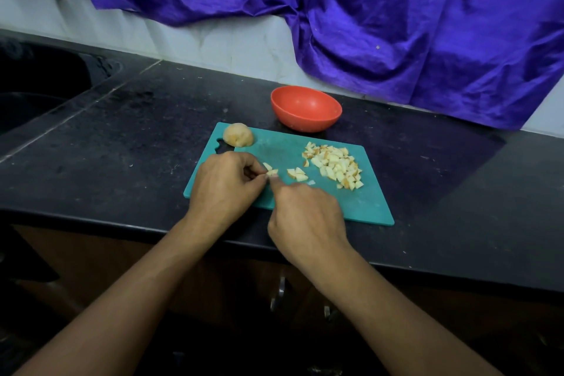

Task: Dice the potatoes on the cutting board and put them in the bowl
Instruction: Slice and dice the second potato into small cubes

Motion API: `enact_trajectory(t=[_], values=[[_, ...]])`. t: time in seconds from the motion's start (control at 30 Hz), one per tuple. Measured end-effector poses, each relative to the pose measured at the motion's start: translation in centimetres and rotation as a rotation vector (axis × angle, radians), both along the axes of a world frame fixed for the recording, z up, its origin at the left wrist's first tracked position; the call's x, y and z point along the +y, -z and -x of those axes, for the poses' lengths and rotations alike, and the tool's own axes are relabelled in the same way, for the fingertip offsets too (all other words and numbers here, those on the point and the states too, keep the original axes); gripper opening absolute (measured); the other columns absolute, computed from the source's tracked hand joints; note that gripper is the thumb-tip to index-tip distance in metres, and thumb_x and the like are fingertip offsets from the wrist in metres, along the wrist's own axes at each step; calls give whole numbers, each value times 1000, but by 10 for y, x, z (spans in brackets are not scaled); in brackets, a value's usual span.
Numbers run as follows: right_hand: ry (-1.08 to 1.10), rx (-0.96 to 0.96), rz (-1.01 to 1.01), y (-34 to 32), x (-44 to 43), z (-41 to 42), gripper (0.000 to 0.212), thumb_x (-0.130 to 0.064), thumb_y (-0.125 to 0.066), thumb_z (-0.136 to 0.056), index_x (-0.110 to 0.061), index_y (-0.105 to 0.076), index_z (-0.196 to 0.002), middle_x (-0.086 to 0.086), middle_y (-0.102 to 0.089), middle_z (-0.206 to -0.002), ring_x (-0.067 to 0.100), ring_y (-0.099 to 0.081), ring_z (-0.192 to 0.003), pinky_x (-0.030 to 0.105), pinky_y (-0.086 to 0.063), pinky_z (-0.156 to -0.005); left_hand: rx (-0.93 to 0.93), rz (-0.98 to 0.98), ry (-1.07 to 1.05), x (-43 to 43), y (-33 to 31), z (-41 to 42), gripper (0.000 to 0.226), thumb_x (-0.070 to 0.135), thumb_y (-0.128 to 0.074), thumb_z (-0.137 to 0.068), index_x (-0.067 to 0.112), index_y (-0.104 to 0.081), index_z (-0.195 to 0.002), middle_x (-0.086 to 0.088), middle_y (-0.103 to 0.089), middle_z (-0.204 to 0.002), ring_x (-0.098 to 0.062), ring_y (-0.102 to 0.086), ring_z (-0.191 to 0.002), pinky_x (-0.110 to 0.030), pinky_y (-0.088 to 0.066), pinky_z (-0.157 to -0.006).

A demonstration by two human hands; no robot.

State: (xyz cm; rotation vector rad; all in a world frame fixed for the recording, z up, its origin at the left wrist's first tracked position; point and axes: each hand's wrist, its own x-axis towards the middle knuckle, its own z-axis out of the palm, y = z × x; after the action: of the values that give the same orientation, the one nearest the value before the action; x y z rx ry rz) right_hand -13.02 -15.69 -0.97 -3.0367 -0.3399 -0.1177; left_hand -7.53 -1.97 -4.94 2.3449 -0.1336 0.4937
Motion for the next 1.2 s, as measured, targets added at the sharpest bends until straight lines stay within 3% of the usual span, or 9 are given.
enact_trajectory(t=[0.13, 0.3, 0.37, 0.47, 0.63, 0.73, 0.9, 1.07, 1.2], values=[[-28, -34, -44, 5, -20, 4, 55, -26, -47, -104, -32, -37, -157, 0, -65, -109, 21, -63, -97, 36, -45, -74, 2, -7, 0, 0, 1, 0, 4, 31, -80, -85, 31, -76, -84, 20, -71, -75, 4, -65, -70, -14, -48, -67], [77, 51, -384, 4, -43, -1, 39, -30, -52, -103, -42, -58, -140, -10, -68, -116, 7, -60, -89, 33, -55, -80, -3, -21, 2, 1, 1, 1, 3, 31, -79, -87, 29, -79, -89, 19, -72, -77, 5, -64, -69, -8, -42, -65], [94, 43, -426, -1, -44, -2, 39, -29, -53, -103, -39, -59, -140, -11, -68, -116, 5, -59, -84, 29, -53, -71, -3, -20, 12, 1, 2, 1, 3, 32, -79, -88, 29, -79, -89, 20, -72, -78, 5, -64, -69, -6, -41, -65], [63, -13, -373, -11, -38, -2, 41, -28, -52, -102, -40, -59, -140, -9, -69, -107, 7, -57, -74, 27, -41, -60, -4, -22, 18, 1, 2, 2, 3, 33, -78, -88, 30, -78, -89, 20, -72, -78, 6, -64, -70, -5, -40, -64], [31, -24, -219, -19, -18, 3, 43, -28, -52, -101, -38, -55, -143, -4, -68, -116, 20, -62, -102, 39, -54, -81, -2, -4, 9, 1, 1, 2, 2, 31, -80, -86, 30, -78, -87, 20, -72, -76, 5, -65, -71, -12, -49, -69], [25, -22, -163, -19, -15, 5, 47, -29, -51, -101, -38, -51, -147, -2, -67, -114, 21, -62, -102, 36, -48, -77, -3, 3, -6, 2, 2, 2, 4, 29, -80, -85, 29, -77, -83, 19, -71, -74, 3, -66, -70, -21, -55, -72], [-2, -38, -64, -15, -3, 5, 52, -27, -52, -99, -31, -45, -151, 2, -65, -114, 24, -61, -103, 35, -38, -71, 8, 2, -5, 1, 1, 1, 7, 28, -79, -86, 29, -75, -81, 18, -71, -73, 2, -66, -69, -23, -56, -72], [-23, -58, -1, 1, 6, 0, 60, -26, -52, -100, -22, -35, -157, 4, -64, -117, 25, -62, -106, 36, -38, -72, 17, 3, -15, 2, 0, 1, 4, 27, -79, -85, 28, -76, -82, 18, -71, -74, 2, -66, -70, -20, -55, -72], [-49, -80, -16, 8, -7, 5, 56, -26, -49, -102, -27, -37, -157, 1, -65, -111, 23, -62, -100, 35, -40, -72, 5, 11, -14, 2, 1, 2, 5, 27, -79, -85, 28, -76, -81, 18, -72, -75, 2, -66, -70, -23, -56, -73]])
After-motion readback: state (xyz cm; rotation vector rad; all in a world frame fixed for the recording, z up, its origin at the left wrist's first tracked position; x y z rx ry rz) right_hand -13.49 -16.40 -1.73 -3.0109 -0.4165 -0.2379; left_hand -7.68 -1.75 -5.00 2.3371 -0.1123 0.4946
